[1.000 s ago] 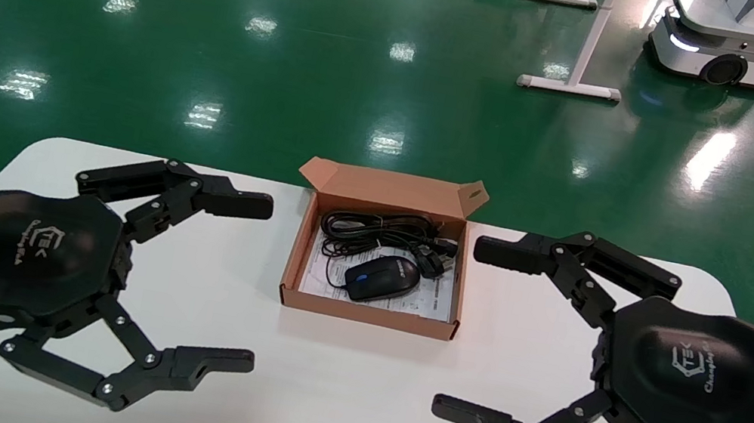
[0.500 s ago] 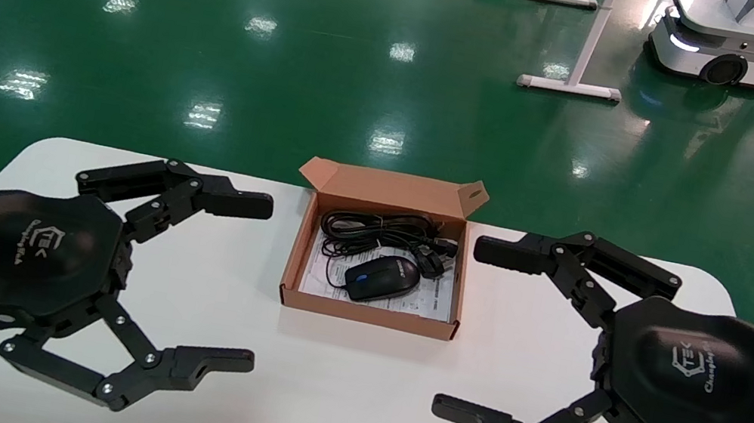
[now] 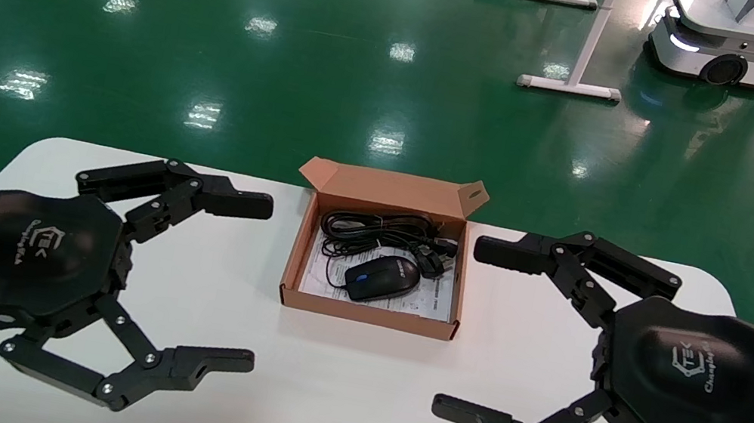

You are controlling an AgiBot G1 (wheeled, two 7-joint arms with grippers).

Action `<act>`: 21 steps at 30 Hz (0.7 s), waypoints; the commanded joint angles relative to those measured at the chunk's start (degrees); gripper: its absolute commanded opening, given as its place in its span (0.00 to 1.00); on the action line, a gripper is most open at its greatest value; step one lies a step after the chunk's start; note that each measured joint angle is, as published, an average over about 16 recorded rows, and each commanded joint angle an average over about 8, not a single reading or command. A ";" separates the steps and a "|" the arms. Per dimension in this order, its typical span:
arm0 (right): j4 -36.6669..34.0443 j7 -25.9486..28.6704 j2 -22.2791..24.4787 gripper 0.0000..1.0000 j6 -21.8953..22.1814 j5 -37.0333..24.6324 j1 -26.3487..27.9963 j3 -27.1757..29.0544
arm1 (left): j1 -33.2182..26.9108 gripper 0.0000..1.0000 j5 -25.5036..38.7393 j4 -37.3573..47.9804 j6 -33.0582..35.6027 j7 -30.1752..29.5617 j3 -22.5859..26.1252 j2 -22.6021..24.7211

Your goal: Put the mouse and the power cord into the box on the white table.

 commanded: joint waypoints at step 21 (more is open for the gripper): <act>0.00 0.00 0.00 1.00 0.00 0.00 0.00 0.00 | 0.00 1.00 0.00 0.00 0.00 0.00 0.00 0.00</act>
